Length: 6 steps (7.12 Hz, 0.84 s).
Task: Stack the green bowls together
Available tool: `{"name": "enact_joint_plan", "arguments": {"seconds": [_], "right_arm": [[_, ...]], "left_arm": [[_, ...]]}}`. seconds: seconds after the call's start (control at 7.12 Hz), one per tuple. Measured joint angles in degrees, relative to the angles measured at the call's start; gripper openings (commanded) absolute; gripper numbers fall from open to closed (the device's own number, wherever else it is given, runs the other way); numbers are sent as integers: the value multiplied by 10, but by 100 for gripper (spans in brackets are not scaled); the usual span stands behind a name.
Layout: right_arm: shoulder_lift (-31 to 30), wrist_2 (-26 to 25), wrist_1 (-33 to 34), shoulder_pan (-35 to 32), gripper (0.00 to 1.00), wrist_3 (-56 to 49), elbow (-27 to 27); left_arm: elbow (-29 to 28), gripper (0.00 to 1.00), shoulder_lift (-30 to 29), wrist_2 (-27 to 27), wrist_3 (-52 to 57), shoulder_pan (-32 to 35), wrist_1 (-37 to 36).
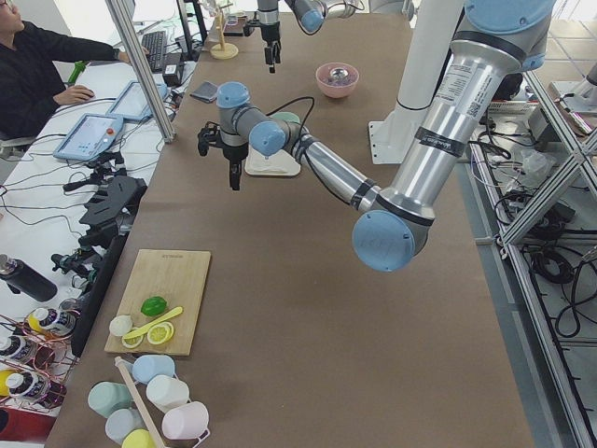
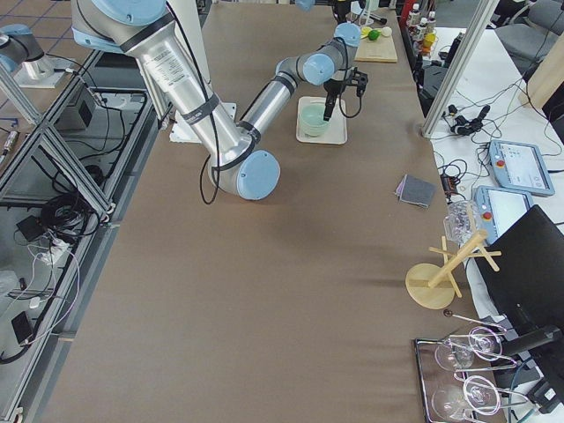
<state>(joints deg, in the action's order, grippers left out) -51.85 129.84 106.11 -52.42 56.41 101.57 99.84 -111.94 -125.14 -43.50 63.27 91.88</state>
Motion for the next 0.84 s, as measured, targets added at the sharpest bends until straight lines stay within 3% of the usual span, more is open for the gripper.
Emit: {"name": "enact_joint_plan", "arguments": {"seconds": [0.42,0.84], "right_arm": [[-96,-15,90,-122,100,-305,8],[-234,-9,78,-232,100,-492,-4]], "left_arm": [[-10,98,56,-2,93,87,0],[-14,98,92,-4,135,131,-2]]}}
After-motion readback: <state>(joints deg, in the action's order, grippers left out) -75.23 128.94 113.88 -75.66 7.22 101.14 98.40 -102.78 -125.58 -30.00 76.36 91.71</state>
